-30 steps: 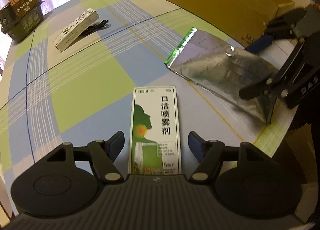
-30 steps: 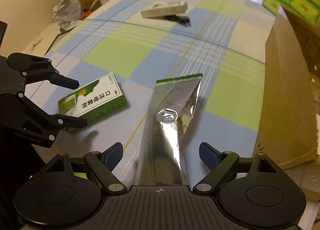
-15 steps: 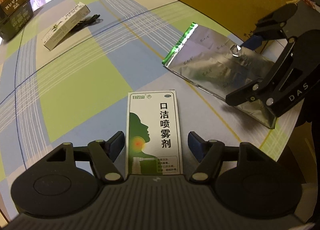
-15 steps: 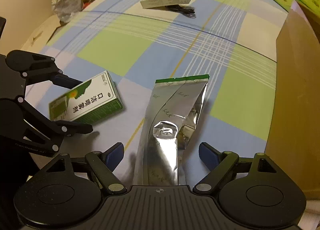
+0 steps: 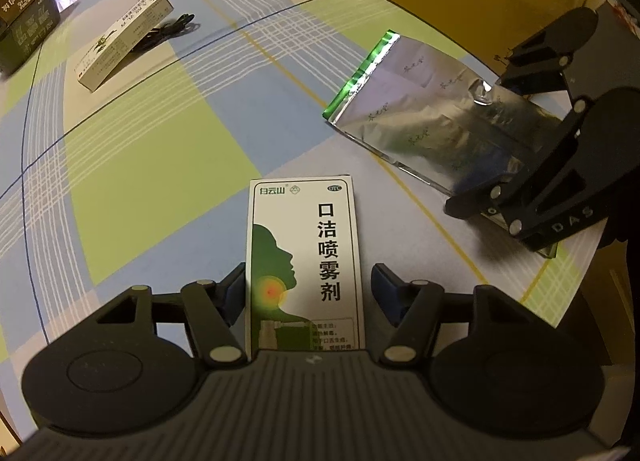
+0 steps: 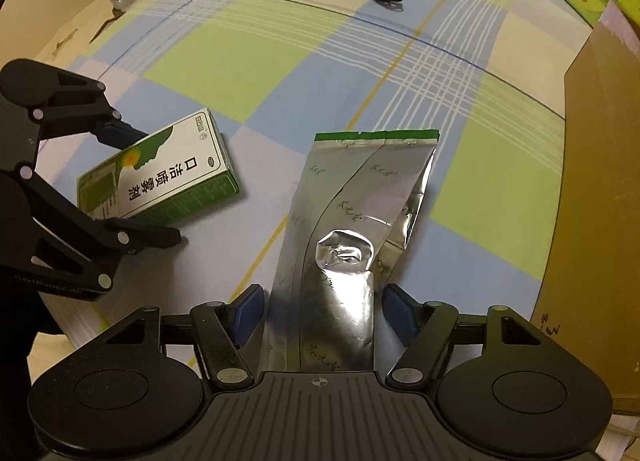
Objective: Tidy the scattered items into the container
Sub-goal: 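Lift the spray box and foil packet with both grippers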
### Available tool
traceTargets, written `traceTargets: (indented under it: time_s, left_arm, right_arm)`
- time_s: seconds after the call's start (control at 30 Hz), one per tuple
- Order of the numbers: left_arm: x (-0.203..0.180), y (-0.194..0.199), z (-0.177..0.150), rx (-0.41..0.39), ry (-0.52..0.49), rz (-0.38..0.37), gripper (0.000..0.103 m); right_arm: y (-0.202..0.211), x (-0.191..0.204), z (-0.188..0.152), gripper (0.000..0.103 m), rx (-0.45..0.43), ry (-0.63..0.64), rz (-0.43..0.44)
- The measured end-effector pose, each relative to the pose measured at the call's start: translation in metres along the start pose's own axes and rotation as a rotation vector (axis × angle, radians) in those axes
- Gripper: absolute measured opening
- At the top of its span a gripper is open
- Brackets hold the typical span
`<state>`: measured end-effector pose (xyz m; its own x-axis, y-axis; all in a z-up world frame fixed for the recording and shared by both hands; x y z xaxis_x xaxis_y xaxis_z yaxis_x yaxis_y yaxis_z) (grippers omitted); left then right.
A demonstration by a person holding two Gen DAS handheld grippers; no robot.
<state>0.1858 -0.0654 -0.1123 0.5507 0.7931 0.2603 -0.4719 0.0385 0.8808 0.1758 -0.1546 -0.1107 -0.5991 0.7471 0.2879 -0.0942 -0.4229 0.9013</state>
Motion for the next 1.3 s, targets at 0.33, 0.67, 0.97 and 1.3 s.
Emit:
traceTargets:
  time_s: [0.33,0.67,0.97,1.3]
  left_arm:
    - [0.001,0.0,0.0,-0.001,-0.002,-0.001,0.06]
    - [0.0,0.004,0.0,0.0,0.004,-0.007,0.051]
    - [0.004,0.012,-0.005,-0.008,0.015,-0.015,0.051]
    - [0.007,0.028,-0.004,-0.025,0.009,-0.003,0.051]
  right_arm:
    - [-0.001,0.002,-0.003,0.06,0.007,0.033,-0.021]
    - [0.001,0.007,-0.003,0.045,-0.014,0.059,-0.03]
    - [0.013,0.012,-0.004,0.042,-0.045,0.07,-0.019]
    - [0.038,0.013,-0.002,0.042,-0.099,0.056,-0.019]
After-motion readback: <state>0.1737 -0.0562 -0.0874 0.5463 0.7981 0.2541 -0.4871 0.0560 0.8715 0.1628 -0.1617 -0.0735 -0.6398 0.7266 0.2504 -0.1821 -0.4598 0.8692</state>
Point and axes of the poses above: each gripper's, at about its wrist camera, not at the fingertips, and y roughly against the way its jaws point, x to its left, z to its top, the point moved 4 cm from there along -y, roughly the way its jaws point, and after that the axes turned 15 degrees about z, right-handed, at the moved point
